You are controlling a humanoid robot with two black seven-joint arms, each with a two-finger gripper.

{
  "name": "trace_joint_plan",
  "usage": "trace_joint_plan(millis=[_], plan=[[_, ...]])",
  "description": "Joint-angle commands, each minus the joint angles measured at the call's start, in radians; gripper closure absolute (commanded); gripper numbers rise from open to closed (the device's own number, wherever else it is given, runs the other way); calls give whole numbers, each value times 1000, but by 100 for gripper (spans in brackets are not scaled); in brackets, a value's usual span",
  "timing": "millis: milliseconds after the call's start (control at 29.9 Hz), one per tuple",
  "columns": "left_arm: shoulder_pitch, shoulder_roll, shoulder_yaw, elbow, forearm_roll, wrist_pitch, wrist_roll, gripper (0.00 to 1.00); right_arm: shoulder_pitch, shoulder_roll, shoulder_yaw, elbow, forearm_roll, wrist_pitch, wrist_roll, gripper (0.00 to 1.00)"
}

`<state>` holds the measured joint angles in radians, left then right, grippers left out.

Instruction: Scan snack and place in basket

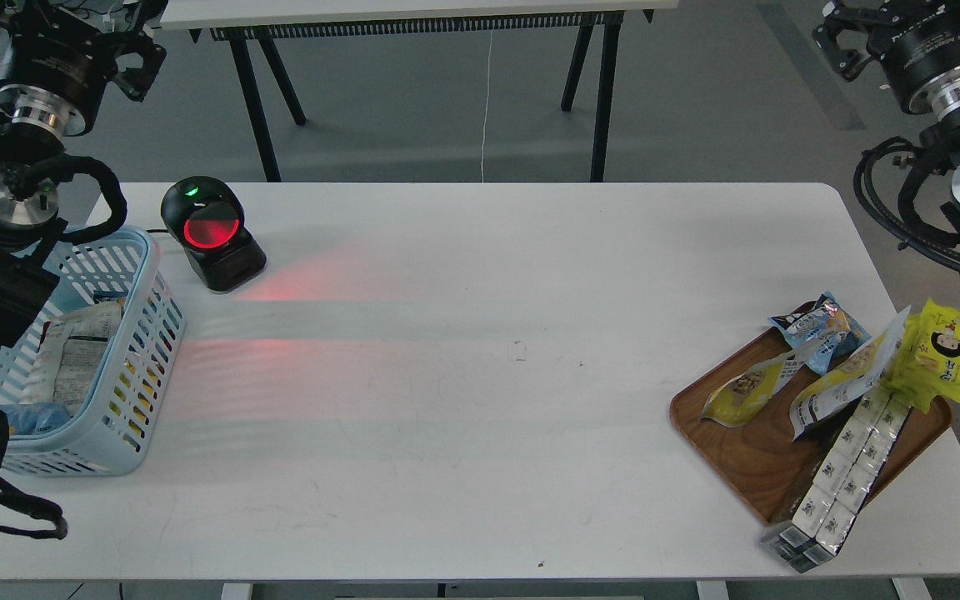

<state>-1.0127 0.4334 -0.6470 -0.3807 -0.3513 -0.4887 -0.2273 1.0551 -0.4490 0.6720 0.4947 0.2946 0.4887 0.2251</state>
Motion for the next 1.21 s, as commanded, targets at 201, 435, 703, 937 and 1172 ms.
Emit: trace_joint_plan(millis=[201, 435, 703, 937, 1172], plan=[[-6, -4, 3, -3, 0, 0, -15, 0, -1, -4, 0, 1, 0, 0, 0, 1], [-10, -4, 9, -12, 0, 0, -6, 0, 84, -79, -99, 18, -18, 0, 5, 1], [-15, -8, 12, -14, 3, 0, -1, 0, 324, -151, -396, 94, -273, 0, 14, 1], [-3, 7, 13, -70, 5, 0, -9, 0, 422, -203, -429, 332, -739, 0, 60, 1], [-6, 7, 12, -122, 8, 0, -14, 0, 623, -201, -731, 518, -979, 0, 157, 1]])
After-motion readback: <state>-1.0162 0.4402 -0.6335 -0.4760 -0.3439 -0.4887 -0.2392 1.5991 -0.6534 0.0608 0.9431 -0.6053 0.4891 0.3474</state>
